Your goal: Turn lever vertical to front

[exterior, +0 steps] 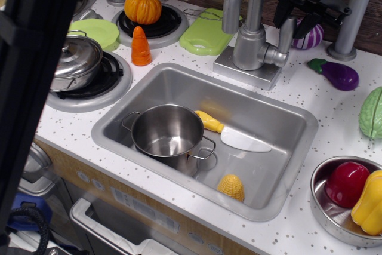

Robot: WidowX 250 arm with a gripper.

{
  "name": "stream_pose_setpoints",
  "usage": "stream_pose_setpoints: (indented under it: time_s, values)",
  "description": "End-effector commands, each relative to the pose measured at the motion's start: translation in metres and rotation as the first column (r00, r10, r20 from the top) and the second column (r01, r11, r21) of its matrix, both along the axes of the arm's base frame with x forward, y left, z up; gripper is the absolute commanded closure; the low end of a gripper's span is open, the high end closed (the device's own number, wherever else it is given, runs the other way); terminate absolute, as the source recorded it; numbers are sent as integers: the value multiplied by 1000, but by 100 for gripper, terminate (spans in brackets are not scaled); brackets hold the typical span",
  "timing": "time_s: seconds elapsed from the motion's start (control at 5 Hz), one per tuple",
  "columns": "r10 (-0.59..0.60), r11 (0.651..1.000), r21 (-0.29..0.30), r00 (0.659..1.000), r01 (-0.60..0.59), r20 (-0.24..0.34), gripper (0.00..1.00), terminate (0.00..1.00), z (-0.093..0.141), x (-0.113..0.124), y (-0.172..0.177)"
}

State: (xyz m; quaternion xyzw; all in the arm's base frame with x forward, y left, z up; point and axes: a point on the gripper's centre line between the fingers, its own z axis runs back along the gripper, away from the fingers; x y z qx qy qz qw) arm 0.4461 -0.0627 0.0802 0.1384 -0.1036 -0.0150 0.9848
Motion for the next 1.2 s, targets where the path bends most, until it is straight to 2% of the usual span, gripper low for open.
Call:
stream_pose_setpoints:
  time_s: [0.0, 0.2, 0.4, 0.6, 0.8, 1.0]
  values:
    - [83, 996, -27, 996, -82, 39, 100, 0, 18, -21, -9]
    - [136, 990, -54, 990, -134, 34, 100, 0, 10, -36, -4]
    - [150, 981, -124, 989, -147, 13, 100, 0, -5, -44, 4]
    - [132, 979, -156, 991, -128, 16, 100, 0, -21, -46, 8]
    - [118, 981, -161, 993, -113, 21, 100, 0, -27, -42, 11]
    - [108, 983, -152, 994, -104, 16, 100, 100, -25, -39, 11]
